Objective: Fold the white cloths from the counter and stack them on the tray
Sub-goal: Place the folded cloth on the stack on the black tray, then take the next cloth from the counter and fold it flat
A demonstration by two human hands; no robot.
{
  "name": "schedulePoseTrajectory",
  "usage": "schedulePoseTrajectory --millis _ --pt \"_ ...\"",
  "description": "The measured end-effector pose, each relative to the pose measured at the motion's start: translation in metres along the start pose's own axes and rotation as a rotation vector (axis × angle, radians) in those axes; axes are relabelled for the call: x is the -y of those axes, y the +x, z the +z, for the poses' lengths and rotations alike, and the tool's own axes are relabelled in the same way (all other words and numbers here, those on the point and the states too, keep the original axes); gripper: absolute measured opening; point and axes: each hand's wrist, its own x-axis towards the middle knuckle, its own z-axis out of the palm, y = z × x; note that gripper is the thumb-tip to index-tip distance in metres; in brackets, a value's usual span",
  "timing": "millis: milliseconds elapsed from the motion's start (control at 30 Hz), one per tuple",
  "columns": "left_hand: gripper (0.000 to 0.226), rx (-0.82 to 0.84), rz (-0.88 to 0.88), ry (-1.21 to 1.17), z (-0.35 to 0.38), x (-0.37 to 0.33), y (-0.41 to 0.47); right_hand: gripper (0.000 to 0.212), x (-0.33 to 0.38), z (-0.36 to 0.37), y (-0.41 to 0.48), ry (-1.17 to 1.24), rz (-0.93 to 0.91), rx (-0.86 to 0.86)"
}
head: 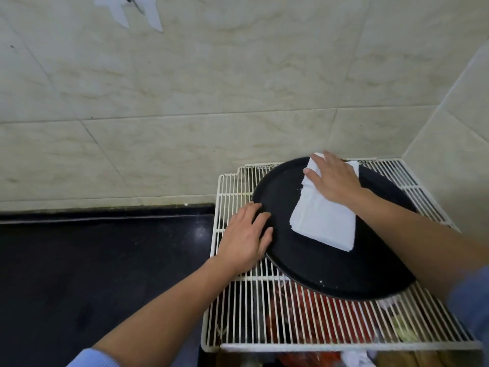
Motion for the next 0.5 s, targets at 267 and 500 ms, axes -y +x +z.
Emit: schedulePoseTrajectory --millis 267,500 --pt "0.035 -0.045 -0.044 0.044 -0.048 0.013 -0.031 0.053 0.047 -0.039 -0.024 -0.066 -0.057 -0.128" --pt "0.025 0.005 -0.282 0.142 -0.119 0.089 -0.17 0.036 0.206 -0.035 -0.089 -0.007 -0.319 -0.174"
